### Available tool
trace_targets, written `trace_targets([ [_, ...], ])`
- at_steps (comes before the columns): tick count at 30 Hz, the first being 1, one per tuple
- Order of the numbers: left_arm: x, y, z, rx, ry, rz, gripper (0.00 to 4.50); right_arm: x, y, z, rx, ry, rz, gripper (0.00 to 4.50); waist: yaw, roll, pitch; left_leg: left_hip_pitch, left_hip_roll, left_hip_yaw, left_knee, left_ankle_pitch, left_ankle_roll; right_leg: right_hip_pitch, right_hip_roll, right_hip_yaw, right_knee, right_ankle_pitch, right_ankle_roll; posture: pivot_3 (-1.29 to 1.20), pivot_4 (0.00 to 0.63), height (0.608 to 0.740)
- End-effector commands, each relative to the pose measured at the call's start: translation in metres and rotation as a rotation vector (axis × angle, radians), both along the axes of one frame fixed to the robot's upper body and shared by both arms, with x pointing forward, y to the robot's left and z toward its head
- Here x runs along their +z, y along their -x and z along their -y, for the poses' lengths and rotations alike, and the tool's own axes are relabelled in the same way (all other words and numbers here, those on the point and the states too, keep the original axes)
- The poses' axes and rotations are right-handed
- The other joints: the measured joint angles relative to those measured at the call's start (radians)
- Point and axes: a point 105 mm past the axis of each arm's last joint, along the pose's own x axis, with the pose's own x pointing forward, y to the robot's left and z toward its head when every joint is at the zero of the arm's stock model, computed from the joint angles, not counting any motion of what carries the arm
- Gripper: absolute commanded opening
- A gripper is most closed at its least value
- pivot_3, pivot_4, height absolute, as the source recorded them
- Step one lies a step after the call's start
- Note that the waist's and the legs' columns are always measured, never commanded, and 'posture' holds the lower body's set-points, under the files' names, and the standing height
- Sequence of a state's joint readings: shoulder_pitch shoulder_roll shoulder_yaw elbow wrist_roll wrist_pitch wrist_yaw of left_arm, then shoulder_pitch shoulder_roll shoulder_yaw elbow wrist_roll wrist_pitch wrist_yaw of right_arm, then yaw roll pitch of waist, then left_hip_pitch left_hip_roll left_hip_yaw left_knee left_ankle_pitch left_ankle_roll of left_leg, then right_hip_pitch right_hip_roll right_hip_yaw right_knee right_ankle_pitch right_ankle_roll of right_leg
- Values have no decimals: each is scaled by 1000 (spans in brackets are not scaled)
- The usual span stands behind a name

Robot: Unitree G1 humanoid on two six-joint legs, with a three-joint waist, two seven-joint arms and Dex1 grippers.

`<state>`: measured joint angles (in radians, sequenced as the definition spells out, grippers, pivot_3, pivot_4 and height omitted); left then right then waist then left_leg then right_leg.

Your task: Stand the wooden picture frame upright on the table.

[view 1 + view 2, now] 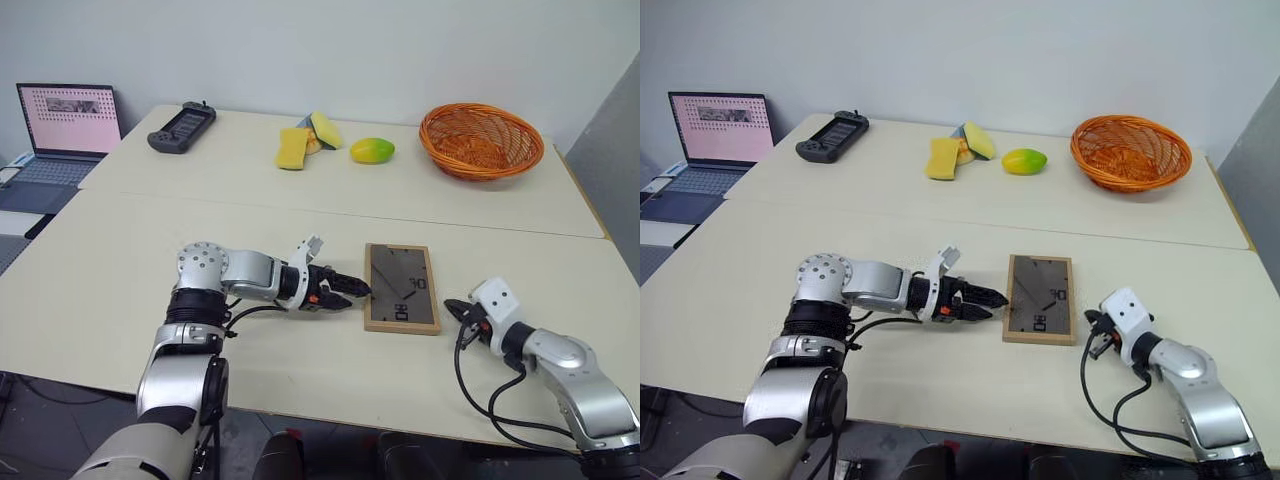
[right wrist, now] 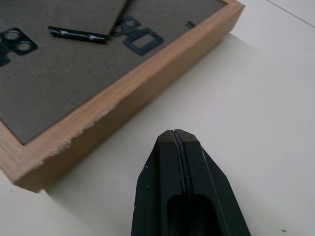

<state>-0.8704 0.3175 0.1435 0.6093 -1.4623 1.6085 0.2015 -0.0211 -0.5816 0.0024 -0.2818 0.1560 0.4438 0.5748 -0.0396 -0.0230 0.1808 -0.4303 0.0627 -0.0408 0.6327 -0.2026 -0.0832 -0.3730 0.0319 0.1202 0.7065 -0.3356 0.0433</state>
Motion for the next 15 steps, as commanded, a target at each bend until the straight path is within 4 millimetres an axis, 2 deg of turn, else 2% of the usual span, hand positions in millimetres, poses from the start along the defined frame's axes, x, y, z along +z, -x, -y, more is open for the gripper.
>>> trace_targets([
  [1, 9, 0, 2, -22, 40, -19, 3559, 14, -1, -8, 13, -2, 52, 0, 0, 0, 0, 0, 0, 0, 0, 0, 0, 0, 0, 0, 0, 0, 0, 0, 150, 740],
  [5, 14, -9, -6, 17, 27, -21, 3559, 13, -1, -6, 0, -6, 51, 0, 0, 0, 0, 0, 0, 0, 0, 0, 0, 0, 0, 0, 0, 0, 0, 0, 150, 740],
  [9, 19, -8, -3, -7, 35, -9, 3559, 13, -1, -7, -4, -11, 49, 0, 0, 0, 0, 0, 0, 0, 0, 0, 0, 0, 0, 0, 0, 0, 0, 0, 150, 740],
  [15, 2, 4, 7, -68, -50, 4, 3559, 13, -2, -10, -1, -13, 54, 0, 1, 0, 0, 0, 0, 0, 0, 1, -2, 0, 0, 0, 0, 0, 0, 0, 150, 740],
])
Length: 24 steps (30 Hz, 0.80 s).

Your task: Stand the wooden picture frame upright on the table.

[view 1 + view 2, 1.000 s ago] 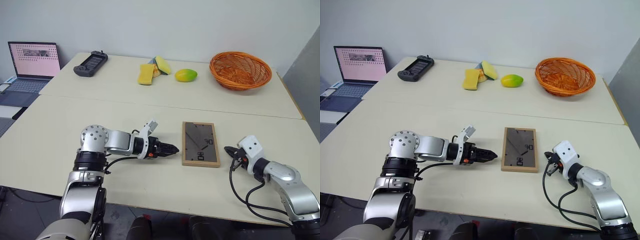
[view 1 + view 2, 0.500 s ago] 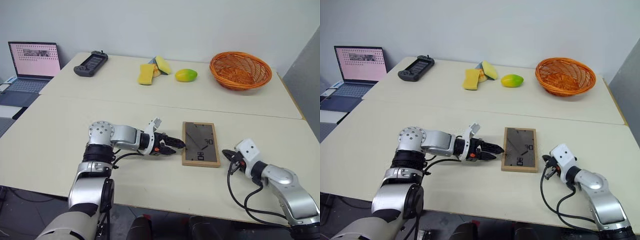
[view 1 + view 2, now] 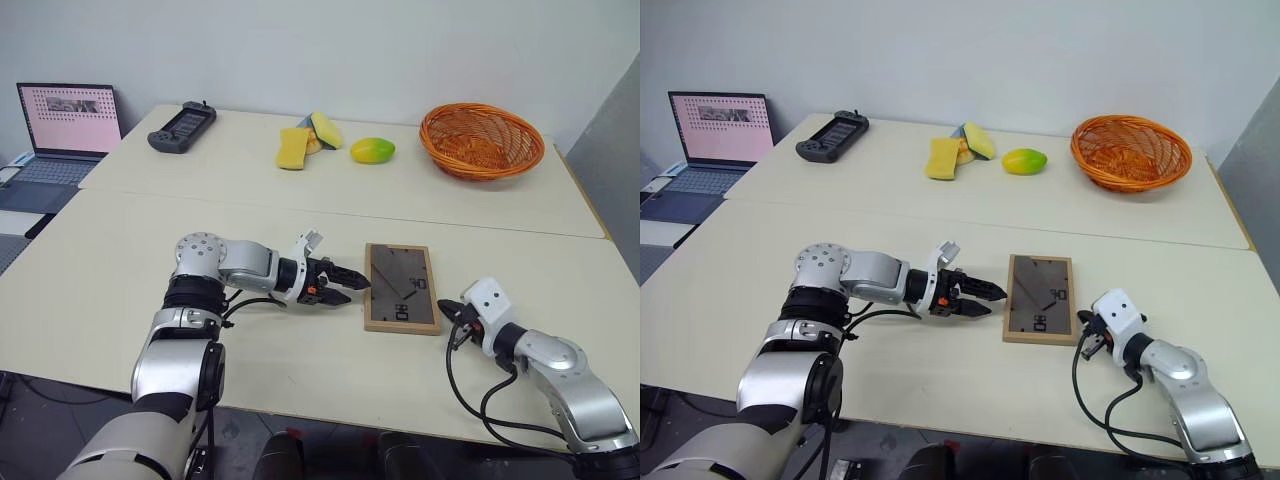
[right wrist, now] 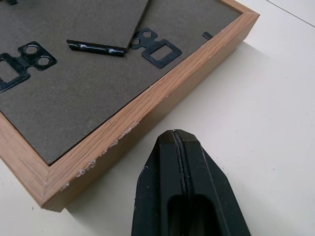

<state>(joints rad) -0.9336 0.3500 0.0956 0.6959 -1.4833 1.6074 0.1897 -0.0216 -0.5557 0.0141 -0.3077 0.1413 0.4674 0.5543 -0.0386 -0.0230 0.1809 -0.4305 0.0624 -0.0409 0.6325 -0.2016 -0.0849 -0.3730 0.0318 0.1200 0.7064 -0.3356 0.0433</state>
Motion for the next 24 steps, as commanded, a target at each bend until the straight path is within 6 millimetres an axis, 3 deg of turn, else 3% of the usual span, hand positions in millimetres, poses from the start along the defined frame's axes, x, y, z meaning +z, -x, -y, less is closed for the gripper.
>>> trace_targets([
  [1, -6, 11, 11, -75, -46, 38, 3559, 12, -3, -4, 8, -7, 49, 0, 0, 0, 0, 0, 0, 0, 0, 0, 0, 0, 0, 0, 0, 0, 0, 0, 150, 740],
  [14, -11, 5, 14, -21, -69, 27, 3559, 30, -3, -34, 47, -102, 72, 0, 2, 0, 0, 0, 0, 0, 0, 0, 0, 0, 0, 0, 0, 0, 0, 0, 150, 740],
  [24, -10, 2, 11, 25, -48, 27, 3559, 31, 2, -41, 45, -132, 47, 0, 3, 0, 0, 0, 0, 0, 0, 0, 0, 0, 0, 0, -1, 0, 0, 0, 150, 740],
])
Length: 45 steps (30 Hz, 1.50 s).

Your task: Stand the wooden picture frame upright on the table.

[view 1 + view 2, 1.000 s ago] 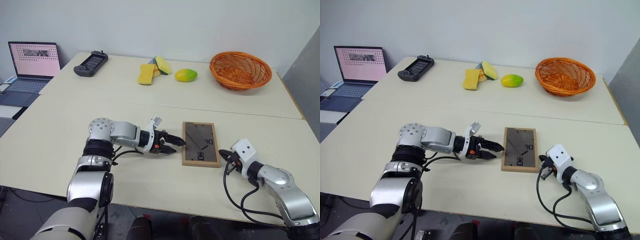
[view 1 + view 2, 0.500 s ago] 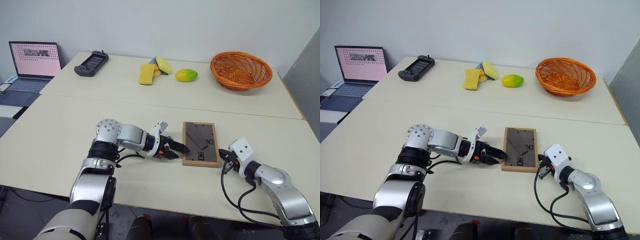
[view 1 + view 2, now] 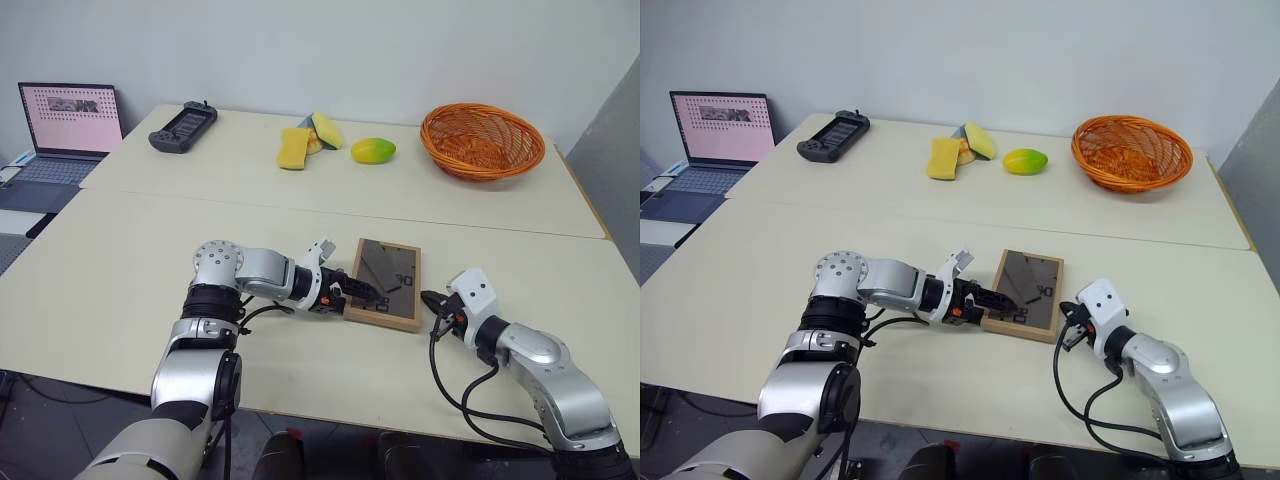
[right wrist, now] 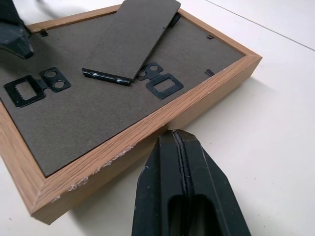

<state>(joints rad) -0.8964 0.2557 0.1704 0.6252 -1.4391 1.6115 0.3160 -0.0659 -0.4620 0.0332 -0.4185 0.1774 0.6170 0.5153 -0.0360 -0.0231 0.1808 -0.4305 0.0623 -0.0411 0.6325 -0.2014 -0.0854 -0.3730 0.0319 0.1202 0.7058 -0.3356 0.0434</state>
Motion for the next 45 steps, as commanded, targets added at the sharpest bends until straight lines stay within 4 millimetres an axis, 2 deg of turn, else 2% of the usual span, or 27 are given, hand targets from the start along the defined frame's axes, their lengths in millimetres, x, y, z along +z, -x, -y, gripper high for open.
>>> trace_targets([
  [1, 0, 0, -1, 17, 11, 6, 3559, 15, 2, -12, 34, -23, 53, 0, 0, 0, 0, 0, 0, 0, 0, 0, 0, 0, 0, 0, 0, 0, 0, 0, 150, 740],
  [11, 5, -2, 1, 22, 37, 13, 3559, 15, 2, -9, 24, -17, 50, 0, 0, 0, 0, 0, 0, 0, 0, 0, 0, 0, 0, 0, 0, 0, 0, 0, 150, 740],
  [15, 7, -1, 3, 17, 49, 21, 2917, 14, 2, -7, 19, -13, 46, 0, 0, 0, 0, 0, 0, 0, 0, 0, 0, 0, 0, 0, 0, 0, 0, 0, 150, 740],
  [20, 12, -2, 6, 20, 74, 25, 1852, 14, 2, -6, 15, -11, 45, 0, 0, 0, 0, 0, 0, 0, 0, 0, 0, 0, 0, 0, 0, 0, 0, 0, 150, 740],
  [25, 15, -1, 9, 12, 96, 34, 1371, 13, 3, -5, 13, -11, 43, 0, 1, 0, 0, 0, 0, 0, 0, 0, 0, 0, 0, 0, -1, 0, 0, 0, 150, 740],
  [32, 17, 1, 10, 5, 109, 42, 1329, 12, 4, -5, 12, -5, 40, 0, 1, 0, 0, 0, 0, 0, 0, 0, 0, 0, 0, 0, -1, 0, 0, 0, 150, 740],
  [34, 22, 0, 8, 3, 123, 63, 1329, 11, 4, -1, 9, 11, 41, 0, 1, 0, 0, 0, 0, 0, -1, 0, 0, 0, 0, 0, -1, 0, 0, 0, 150, 740],
  [40, 54, -19, -8, 59, 161, 197, 1329, 13, 1, 14, -14, 38, 46, 0, 0, 0, 0, 0, 0, 0, -1, 0, -1, -1, 0, 0, -1, 0, 0, 0, 150, 740],
  [45, 92, -39, -24, 64, 102, 526, 1329, 21, -5, 30, -26, 52, 58, 0, 1, -1, 0, -1, 0, 0, -3, 2, -4, -1, 0, 0, -3, 0, 0, 0, 150, 740],
])
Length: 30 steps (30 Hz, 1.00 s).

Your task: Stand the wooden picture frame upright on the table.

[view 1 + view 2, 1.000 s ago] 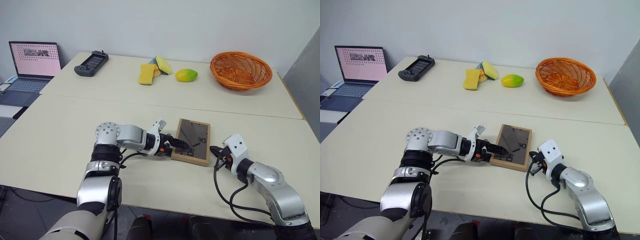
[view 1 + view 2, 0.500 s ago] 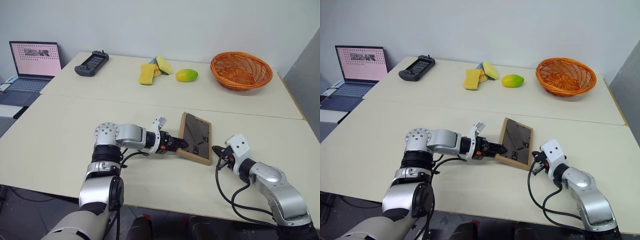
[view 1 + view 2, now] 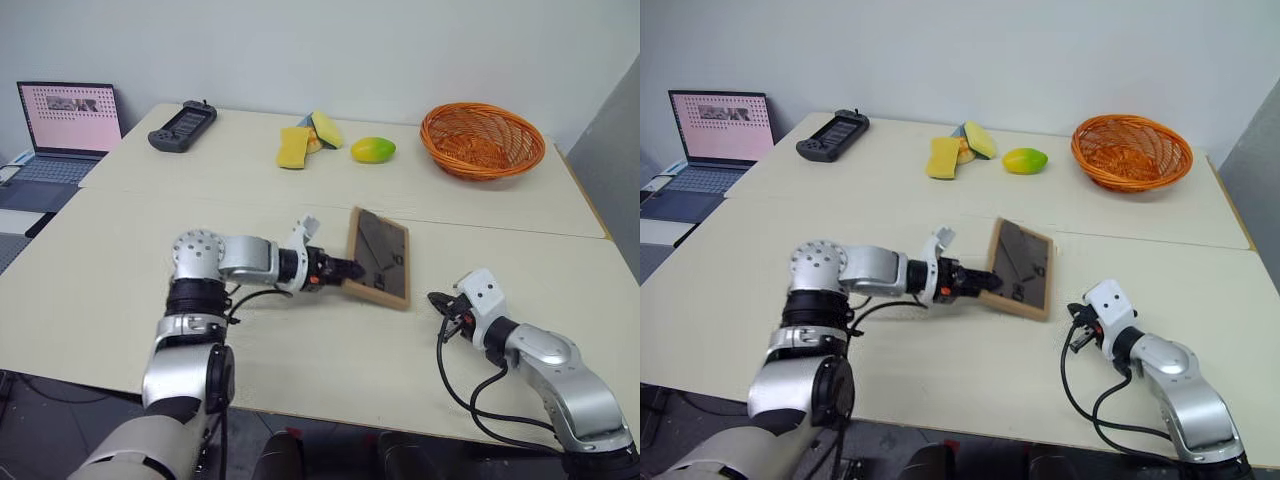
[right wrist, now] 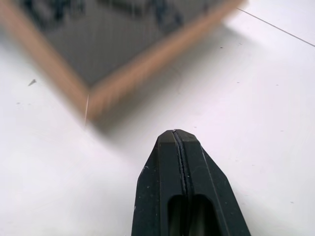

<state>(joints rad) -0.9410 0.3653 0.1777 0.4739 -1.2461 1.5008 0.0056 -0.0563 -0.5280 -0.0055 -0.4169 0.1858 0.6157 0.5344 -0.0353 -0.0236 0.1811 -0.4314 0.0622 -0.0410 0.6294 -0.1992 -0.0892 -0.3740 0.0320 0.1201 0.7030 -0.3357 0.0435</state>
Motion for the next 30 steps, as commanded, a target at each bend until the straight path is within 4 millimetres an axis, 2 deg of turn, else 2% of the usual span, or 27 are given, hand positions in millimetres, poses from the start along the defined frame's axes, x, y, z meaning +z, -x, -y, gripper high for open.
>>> trace_targets([
  [1, 49, -14, 0, -32, 5, 334, 1329, 20, -6, 15, -6, 4, 62, 0, 1, 0, 0, 0, 0, 0, 0, 0, 0, 0, 0, 0, 0, 0, 0, 0, 150, 740],
  [5, 68, -15, -1, -135, -108, 671, 1329, 44, -13, 24, 21, -36, 100, 0, 2, 1, 0, 0, 0, 0, -1, 0, 0, 0, 0, 0, -3, 0, 0, 0, 150, 740],
  [8, 71, -13, 2, -205, -146, 796, 1329, 63, -17, 23, 56, -83, 126, 0, 3, 1, 0, -1, 0, 1, -2, 0, 0, 1, 0, 0, -5, 0, 0, 0, 150, 740],
  [12, 77, -3, 4, -268, -157, 914, 1329, 127, -23, 8, 173, -206, 251, 754, -3, 2, 2, -2, 0, 1, -2, -1, 1, 0, 0, 1, -6, 0, 0, 0, 150, 740],
  [18, 76, 7, -3, -301, -164, 954, 1329, 185, -17, -17, 307, -347, 329, 2251, -1, 3, 2, -2, 1, 0, -1, -2, 4, 0, 0, 0, -5, 0, 0, 0, 150, 740],
  [19, 77, 7, -4, -300, -162, 954, 1329, 191, -15, -21, 331, -363, 332, 2523, -1, 3, 2, -2, 1, 0, -1, -2, 4, 0, 0, 0, -5, 0, 0, 0, 150, 740],
  [25, 82, 13, -4, -318, -146, 980, 1329, 209, -13, -39, 403, -460, 316, 2523, 2, 3, 3, -3, 1, 0, -1, -2, 4, 0, 0, 0, -5, 0, 0, 0, 150, 740],
  [30, 87, 20, 3, -347, -128, 1008, 1329, 205, -13, -54, 439, -514, 274, 2523, 2, 3, 3, -3, 1, 0, -1, -2, 4, 0, 0, 0, -5, 0, 0, 0, 150, 740],
])
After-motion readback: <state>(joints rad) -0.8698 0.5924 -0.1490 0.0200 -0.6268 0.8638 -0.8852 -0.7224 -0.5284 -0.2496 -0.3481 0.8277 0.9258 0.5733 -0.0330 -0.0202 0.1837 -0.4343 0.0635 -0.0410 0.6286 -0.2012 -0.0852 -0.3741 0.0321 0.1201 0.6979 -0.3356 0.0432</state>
